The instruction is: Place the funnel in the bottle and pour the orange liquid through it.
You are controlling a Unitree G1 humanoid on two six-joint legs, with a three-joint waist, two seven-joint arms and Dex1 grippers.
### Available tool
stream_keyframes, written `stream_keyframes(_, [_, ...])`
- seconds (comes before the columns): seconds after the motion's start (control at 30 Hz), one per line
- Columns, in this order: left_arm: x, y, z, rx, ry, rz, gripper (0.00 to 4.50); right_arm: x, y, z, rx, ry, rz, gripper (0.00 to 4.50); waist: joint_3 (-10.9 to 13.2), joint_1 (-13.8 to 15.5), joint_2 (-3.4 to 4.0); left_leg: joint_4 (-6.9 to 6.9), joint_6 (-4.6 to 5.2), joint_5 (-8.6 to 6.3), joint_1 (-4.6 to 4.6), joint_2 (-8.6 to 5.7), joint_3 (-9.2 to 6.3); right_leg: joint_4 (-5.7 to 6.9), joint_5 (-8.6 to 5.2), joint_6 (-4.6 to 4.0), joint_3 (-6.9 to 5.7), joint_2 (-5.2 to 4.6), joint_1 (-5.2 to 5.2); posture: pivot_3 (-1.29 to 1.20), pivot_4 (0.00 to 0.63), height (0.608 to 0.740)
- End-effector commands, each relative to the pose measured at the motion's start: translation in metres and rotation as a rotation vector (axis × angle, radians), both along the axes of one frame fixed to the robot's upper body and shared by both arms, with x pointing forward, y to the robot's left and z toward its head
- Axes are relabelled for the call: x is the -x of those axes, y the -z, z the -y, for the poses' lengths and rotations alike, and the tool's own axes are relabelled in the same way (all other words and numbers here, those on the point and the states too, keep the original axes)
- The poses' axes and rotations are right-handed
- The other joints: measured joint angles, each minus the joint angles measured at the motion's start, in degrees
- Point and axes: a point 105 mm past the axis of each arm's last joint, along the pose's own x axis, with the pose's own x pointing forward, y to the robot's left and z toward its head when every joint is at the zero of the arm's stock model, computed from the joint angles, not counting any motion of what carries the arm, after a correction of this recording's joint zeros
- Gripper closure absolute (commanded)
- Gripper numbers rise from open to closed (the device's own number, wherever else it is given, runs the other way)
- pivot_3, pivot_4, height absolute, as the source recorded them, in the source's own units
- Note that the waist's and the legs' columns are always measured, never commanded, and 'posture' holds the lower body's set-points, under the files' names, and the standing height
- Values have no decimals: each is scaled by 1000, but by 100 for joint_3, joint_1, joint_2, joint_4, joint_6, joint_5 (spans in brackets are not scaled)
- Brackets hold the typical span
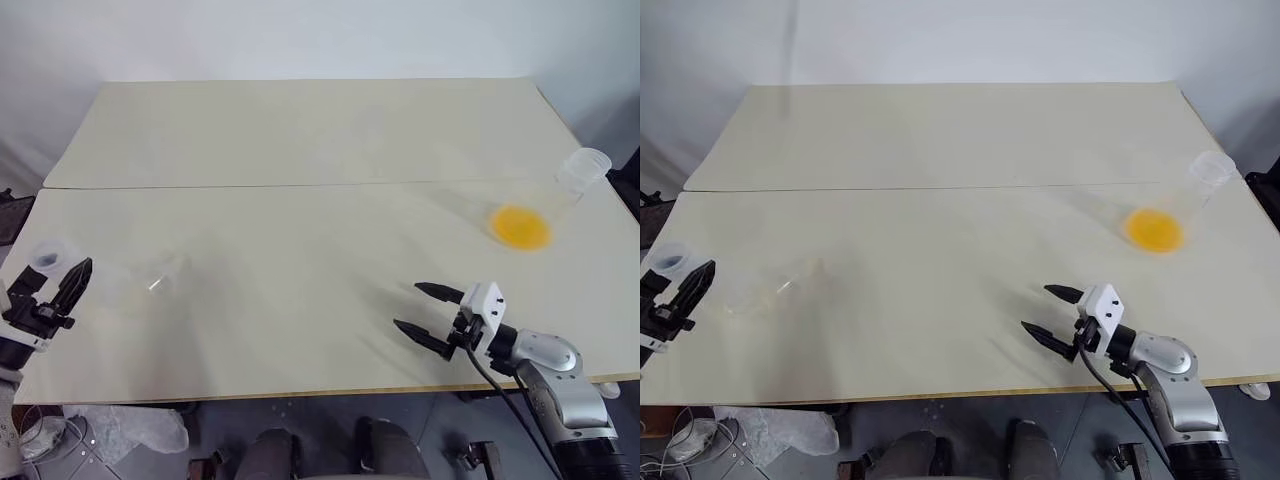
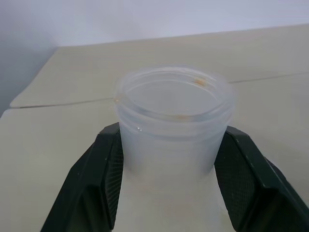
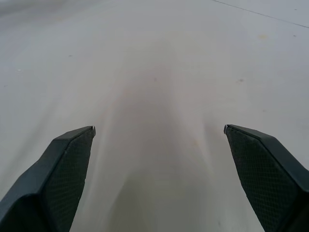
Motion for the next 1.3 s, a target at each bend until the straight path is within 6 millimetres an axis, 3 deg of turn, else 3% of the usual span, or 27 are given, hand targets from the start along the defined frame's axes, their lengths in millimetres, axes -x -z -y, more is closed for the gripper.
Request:
stream_keyframes(0.03, [-2,-30,-5,-55,12,72,2159,-2,-10,6,7,14,52,0,0,3,0,0,0,0,1,0,0,2,0,0,0,0,0,0,150,740])
stream_keyframes(0.13, [-12,-46,-2,-87,50,107,2159,-4,-10,7,8,17,55,0,0,5,-1,1,0,0,0,-1,0,4,0,0,-3,1,0,0,150,740])
stream_keyframes(0.3, [-38,-69,27,-117,233,121,2159,-7,-11,9,7,32,67,0,2,1,2,2,2,2,0,-6,-3,11,0,1,-11,5,0,0,150,740])
stream_keyframes(0.4, [-59,-84,67,-102,428,141,2159,-8,-11,10,6,41,72,0,3,24,-1,3,3,2,-2,-8,-7,18,1,1,-18,10,-1,0,150,740])
stream_keyframes(0.57, [-84,-87,132,-108,726,125,2159,-3,-11,11,3,47,74,0,4,11,-1,6,7,4,-1,-19,-4,31,3,5,-33,19,-2,0,150,740])
stream_keyframes(0.7, [-96,-82,190,-115,969,110,2159,2,-12,12,1,53,73,0,6,37,-6,12,9,6,-4,-20,5,32,5,11,-49,29,-3,0,150,740])
stream_keyframes(0.8, [-91,-76,260,-104,1223,117,2159,9,-13,15,6,57,70,0,11,67,-14,16,12,7,-4,-20,12,31,7,16,-46,31,-3,0,150,740])
stream_keyframes(0.87, [-88,-69,291,-119,1314,108,2159,12,-15,18,9,74,77,0,12,126,-15,37,12,8,-16,-18,11,30,9,19,-46,35,-2,0,150,740])
stream_keyframes(1.13, [-82,-43,345,-226,1438,74,2159,25,-29,35,13,188,117,0,14,156,-13,79,10,10,-28,-3,26,33,9,18,-19,58,-4,0,150,740])
stream_keyframes(1.3, [-85,-27,356,-305,1449,58,2159,32,-36,51,9,259,126,0,14,175,-13,90,16,13,-36,-10,27,27,9,19,-10,52,-1,0,150,740])
